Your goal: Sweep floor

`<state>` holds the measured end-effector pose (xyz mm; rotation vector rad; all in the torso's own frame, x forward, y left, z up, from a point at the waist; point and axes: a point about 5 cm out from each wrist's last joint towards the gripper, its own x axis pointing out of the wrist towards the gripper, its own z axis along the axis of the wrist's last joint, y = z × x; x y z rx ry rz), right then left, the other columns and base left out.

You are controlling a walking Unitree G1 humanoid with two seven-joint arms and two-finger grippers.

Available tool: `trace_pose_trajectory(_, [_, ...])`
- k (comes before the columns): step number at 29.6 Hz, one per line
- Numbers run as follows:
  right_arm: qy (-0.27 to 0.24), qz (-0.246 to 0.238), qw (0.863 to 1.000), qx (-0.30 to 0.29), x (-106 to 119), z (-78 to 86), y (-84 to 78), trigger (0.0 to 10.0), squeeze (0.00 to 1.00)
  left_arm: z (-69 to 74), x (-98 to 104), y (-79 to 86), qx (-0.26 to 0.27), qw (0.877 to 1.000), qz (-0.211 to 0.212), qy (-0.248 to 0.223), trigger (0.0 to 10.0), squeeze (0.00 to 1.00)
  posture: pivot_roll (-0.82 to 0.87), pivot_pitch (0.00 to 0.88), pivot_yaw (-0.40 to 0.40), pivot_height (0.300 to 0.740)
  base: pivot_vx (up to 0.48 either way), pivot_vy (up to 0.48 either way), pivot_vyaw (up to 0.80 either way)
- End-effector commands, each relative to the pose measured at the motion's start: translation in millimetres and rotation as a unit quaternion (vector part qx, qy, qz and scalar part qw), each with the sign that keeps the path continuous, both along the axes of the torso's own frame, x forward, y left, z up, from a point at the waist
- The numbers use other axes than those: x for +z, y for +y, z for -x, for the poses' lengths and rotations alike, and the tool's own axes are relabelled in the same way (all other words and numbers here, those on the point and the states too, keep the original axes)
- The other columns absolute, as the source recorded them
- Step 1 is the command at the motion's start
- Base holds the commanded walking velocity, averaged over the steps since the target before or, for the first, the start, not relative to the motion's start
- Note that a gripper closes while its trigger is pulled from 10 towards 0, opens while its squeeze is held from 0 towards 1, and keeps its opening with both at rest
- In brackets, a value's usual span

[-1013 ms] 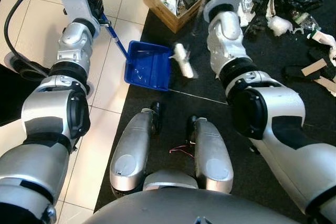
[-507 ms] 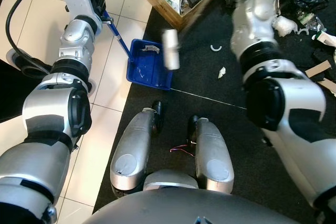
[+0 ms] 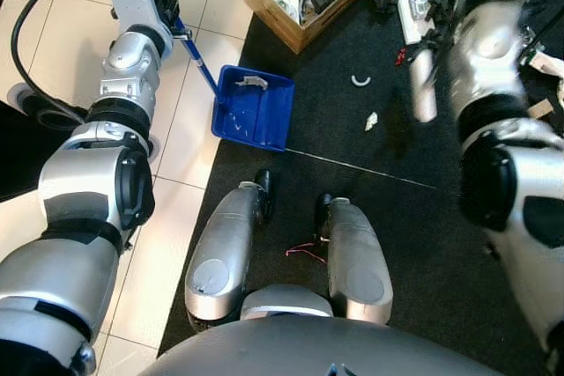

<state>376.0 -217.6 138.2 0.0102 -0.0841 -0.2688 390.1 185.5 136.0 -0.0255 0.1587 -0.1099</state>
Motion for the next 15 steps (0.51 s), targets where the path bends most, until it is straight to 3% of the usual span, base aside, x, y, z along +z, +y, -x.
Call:
trace_pose_trajectory(1, [0.044, -0.042, 0.998, -0.005, -24, 7.4, 4.1, 10.0, 0.00, 3.8, -12, -9.8, -0.020, 0.999, 0.016, 0.024, 10.0, 0.00, 0.16, 0.263, 0.095, 0.740, 0.000, 0.000, 0.00])
trace_pose_trajectory(8, [0.048, -0.112, 0.992, 0.010, -33, 7.9, 24.6, 10.0, 0.00, 4.9, -14, -10.4, -0.026, 0.999, 0.020, 0.024, 10.0, 0.00, 0.17, 0.265, 0.094, 0.740, 0.000, 0.000, 0.00])
trace_pose_trajectory(15, [-0.059, -0.208, 0.974, 0.066, 6, -9.2, 48.1, 10.0, 0.00, 6.6, -18, -13.8, -0.025, 0.999, 0.027, 0.029, 10.0, 0.00, 0.14, 0.253, 0.072, 0.740, 0.000, 0.000, 0.00])
